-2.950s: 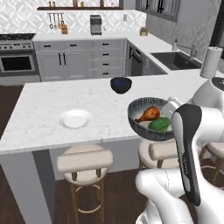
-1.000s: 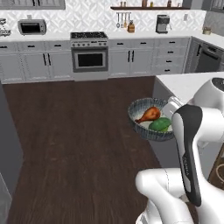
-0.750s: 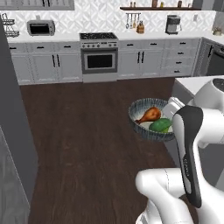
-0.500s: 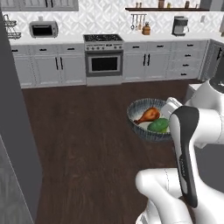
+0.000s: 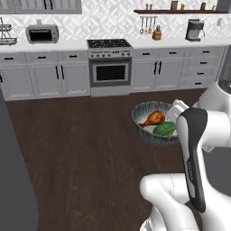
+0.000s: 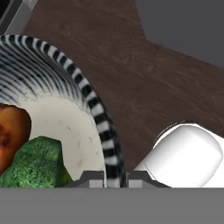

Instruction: Pick the chicken drumstick and broccoli from their plates and place them in the bowl. Then put the bowl in the fridge.

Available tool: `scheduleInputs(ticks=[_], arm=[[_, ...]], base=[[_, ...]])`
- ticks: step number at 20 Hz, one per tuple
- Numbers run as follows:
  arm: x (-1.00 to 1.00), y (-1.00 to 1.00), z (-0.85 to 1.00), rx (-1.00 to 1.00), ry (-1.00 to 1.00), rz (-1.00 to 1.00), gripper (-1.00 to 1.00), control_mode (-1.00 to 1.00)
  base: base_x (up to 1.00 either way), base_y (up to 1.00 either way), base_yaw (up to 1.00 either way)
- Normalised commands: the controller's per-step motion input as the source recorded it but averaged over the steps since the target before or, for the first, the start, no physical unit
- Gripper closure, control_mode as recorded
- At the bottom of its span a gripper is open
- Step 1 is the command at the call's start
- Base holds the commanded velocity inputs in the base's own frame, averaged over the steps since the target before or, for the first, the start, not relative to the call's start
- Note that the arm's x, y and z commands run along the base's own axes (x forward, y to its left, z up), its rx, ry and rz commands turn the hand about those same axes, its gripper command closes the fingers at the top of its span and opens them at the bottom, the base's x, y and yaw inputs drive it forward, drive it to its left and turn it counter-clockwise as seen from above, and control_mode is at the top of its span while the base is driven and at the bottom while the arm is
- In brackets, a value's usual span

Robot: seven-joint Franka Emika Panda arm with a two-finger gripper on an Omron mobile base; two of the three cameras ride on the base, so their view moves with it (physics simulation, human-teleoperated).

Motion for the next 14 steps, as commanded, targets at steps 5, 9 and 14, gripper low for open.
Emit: scheduleInputs(ticks=[5,9,14], arm=[[0.00,0.00,0.00,0.00,0.00,0.00,1.00,1.00],[0.00,0.00,0.00,0.00,0.00,0.00,1.00,1.00],[0.00,0.00,0.00,0.00,0.00,0.00,1.00,1.00]], base=[[1.00,0.25,0.00],[1.00,0.24,0.00],[1.00,0.39,0.07]])
